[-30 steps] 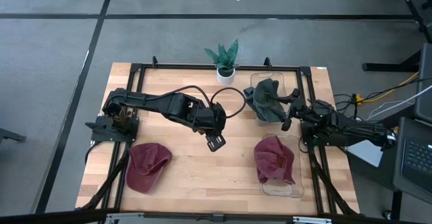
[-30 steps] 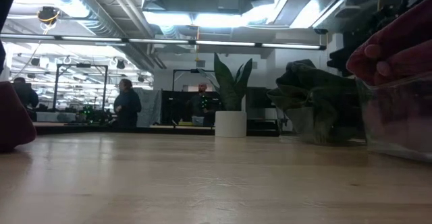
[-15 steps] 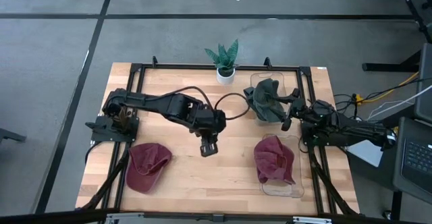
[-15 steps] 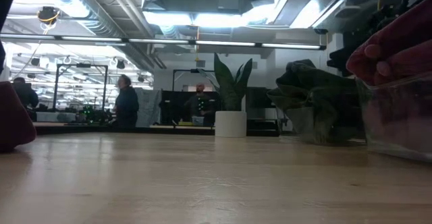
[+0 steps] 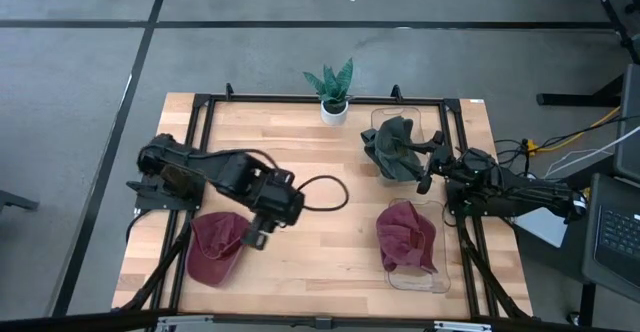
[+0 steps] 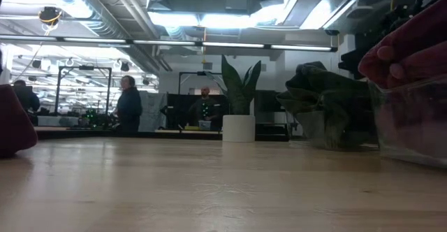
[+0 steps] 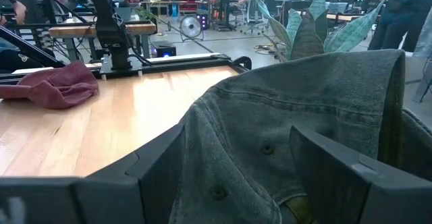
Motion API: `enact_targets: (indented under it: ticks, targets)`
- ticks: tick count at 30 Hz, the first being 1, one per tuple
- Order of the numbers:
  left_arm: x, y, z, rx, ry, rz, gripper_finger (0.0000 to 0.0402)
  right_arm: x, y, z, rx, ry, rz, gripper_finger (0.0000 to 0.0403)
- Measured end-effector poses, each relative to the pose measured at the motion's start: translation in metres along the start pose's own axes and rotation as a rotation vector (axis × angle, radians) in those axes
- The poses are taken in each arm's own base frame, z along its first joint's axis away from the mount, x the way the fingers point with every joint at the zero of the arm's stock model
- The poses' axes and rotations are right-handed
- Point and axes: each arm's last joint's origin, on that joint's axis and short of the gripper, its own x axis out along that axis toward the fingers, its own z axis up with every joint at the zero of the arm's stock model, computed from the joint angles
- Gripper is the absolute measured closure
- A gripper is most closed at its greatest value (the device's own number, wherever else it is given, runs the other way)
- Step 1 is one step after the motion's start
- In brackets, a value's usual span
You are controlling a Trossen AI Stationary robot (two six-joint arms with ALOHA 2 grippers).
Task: Pick & Place hat
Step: Put the red cap into the bottom transparent bin
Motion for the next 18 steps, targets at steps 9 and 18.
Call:
enact_targets:
  ticks: [9,18]
  targets:
    - [-0.035,-0.021,-0.024,0.194,-0.076,-0.036,0.0263,0.000,0.000,0.000,0.000,0.000,0.000,0.0139]
    - [-0.033,-0.034,-0.070,0.294,-0.015,-0.052,0.0263,0.000,0.000,0.000,0.000,0.000,0.000,0.0139]
